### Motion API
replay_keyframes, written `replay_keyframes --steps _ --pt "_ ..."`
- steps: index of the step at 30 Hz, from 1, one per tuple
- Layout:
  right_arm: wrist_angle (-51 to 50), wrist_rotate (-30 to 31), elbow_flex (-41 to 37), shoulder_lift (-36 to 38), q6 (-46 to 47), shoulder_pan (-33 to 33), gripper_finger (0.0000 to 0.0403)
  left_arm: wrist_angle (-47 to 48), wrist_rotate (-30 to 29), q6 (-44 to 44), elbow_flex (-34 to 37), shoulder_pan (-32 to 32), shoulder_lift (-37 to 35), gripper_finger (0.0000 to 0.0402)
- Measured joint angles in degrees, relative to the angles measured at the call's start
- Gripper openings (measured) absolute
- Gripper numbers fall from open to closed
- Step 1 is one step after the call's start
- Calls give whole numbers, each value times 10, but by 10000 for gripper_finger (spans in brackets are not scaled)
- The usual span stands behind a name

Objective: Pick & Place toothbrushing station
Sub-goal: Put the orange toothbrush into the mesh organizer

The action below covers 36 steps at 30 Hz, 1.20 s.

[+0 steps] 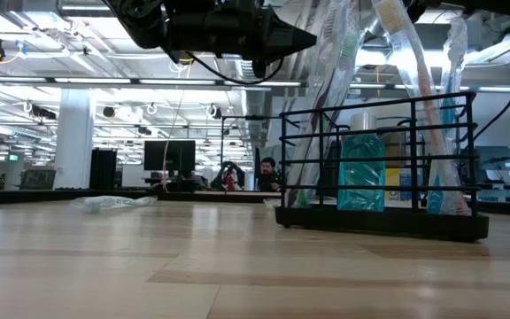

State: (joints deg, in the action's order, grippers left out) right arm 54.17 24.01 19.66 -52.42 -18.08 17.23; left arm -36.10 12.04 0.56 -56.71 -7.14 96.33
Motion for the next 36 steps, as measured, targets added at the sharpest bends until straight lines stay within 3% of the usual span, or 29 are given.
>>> replay_keyframes --steps 14,26,36 --pt "-15 22 0 35 4 55 1 20 3 0 43 0 -82 37" --pt "-319 41 118 70 108 93 1 17 3 0 119 0 -139 26" --pt "-442 44 194 36 149 134 1 16 2 -11 134 1 -139 22"
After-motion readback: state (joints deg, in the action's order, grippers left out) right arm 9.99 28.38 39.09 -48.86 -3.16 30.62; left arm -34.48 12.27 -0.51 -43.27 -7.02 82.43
